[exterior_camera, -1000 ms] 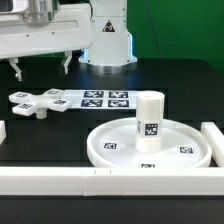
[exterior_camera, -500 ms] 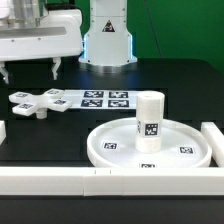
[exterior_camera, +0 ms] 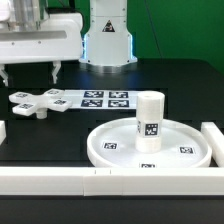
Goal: Assemble round table
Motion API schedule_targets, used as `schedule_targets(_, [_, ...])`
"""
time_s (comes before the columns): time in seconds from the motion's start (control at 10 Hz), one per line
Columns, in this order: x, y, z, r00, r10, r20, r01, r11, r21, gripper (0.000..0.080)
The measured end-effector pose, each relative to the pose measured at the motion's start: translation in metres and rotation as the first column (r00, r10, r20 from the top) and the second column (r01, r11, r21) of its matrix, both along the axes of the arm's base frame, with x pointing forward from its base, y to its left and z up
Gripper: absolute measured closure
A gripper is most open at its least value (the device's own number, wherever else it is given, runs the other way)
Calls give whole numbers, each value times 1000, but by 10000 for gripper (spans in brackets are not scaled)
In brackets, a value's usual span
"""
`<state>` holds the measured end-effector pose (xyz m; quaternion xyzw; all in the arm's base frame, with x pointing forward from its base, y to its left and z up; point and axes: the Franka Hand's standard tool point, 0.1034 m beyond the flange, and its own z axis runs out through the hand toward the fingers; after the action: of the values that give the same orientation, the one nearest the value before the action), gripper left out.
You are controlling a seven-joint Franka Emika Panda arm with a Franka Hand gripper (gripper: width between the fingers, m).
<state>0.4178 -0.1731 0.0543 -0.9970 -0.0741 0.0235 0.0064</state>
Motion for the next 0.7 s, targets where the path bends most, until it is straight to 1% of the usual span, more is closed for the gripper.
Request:
schedule_targets(0.2, [8, 6, -6, 1000, -25, -7, 25, 1000, -4, 151])
schedule_targets(0.5, [7, 6, -7, 1000, -13, -9, 13, 1000, -4, 151])
schedule_targets(0.7, [0, 8, -11, 998, 54, -15, -54, 999, 1, 151])
